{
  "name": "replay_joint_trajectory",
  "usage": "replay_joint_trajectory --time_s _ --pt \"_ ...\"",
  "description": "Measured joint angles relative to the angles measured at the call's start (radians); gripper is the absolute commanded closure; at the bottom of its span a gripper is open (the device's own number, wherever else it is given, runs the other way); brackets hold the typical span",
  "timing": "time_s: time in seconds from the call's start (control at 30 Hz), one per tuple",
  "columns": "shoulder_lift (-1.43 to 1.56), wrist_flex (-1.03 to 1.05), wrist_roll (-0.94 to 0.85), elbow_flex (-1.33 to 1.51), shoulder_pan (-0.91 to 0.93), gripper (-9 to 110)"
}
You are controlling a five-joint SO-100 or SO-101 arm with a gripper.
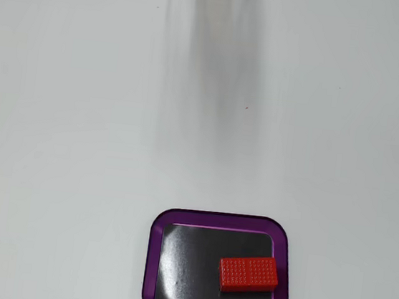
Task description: Pick up the cube and place it in the box.
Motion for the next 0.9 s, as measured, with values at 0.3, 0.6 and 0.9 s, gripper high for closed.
replay_joint_trajectory --time_s 0.3,0.6,0.9 --pt "0.614 -0.235 0.002 0.690 -0.008 78" --pt "1.180 -0.405 0.002 1.209 -0.008 78" --pt "1.440 -0.426 0.008 1.577 -0.011 78"
